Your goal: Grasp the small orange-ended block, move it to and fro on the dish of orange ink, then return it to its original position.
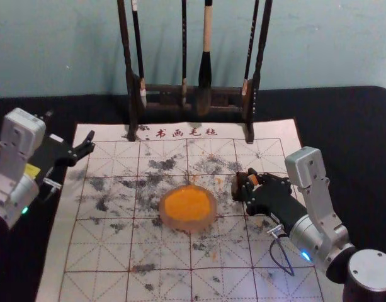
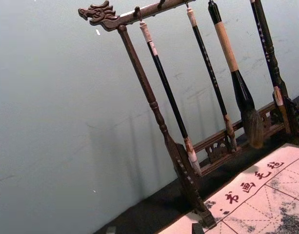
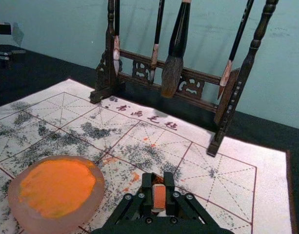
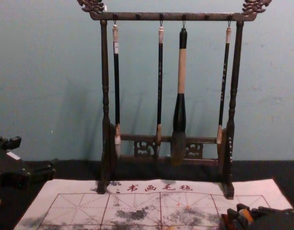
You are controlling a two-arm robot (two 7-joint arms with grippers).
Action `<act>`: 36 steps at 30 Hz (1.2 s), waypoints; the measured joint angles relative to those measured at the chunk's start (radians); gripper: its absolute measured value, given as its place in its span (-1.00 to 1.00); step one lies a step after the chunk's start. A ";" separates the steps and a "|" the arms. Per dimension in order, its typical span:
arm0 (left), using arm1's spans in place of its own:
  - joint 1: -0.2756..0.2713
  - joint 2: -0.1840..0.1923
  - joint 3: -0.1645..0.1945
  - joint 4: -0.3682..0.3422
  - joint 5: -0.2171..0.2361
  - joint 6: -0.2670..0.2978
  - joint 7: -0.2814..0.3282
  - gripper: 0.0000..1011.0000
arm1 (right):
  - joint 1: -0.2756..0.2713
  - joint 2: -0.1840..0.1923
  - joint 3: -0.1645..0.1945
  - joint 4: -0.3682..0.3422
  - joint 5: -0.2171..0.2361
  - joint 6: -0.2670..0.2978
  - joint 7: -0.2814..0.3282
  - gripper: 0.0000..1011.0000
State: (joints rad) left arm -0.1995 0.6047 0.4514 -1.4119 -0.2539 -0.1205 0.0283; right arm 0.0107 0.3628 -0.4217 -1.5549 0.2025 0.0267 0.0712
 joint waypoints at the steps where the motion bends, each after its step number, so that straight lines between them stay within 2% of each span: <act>1: 0.000 0.000 0.000 0.000 0.000 0.000 0.000 0.98 | 0.000 0.000 0.000 0.000 0.000 0.000 0.000 -0.76; 7: 0.000 0.000 0.000 0.000 0.000 0.000 0.000 0.98 | 0.000 0.000 0.000 0.000 0.000 0.000 0.000 -0.76; 11: 0.000 0.000 0.000 0.000 0.000 0.000 0.000 0.98 | -0.003 -0.008 0.015 -0.002 0.007 -0.006 0.019 -0.76; 21: 0.000 0.000 0.000 0.000 0.000 0.000 0.000 0.98 | 0.005 -0.017 0.042 -0.032 0.020 0.005 0.096 -0.76; 30: 0.000 0.000 0.000 0.000 0.000 0.000 0.000 0.98 | 0.030 0.008 0.064 -0.072 0.027 0.066 0.181 -0.76; 36: 0.000 0.000 0.000 0.000 0.000 0.000 0.000 0.98 | 0.048 0.027 0.089 -0.103 0.024 0.077 0.224 -0.76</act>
State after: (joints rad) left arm -0.1995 0.6047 0.4514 -1.4119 -0.2539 -0.1205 0.0283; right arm 0.0584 0.3898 -0.3328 -1.6583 0.2262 0.1036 0.2953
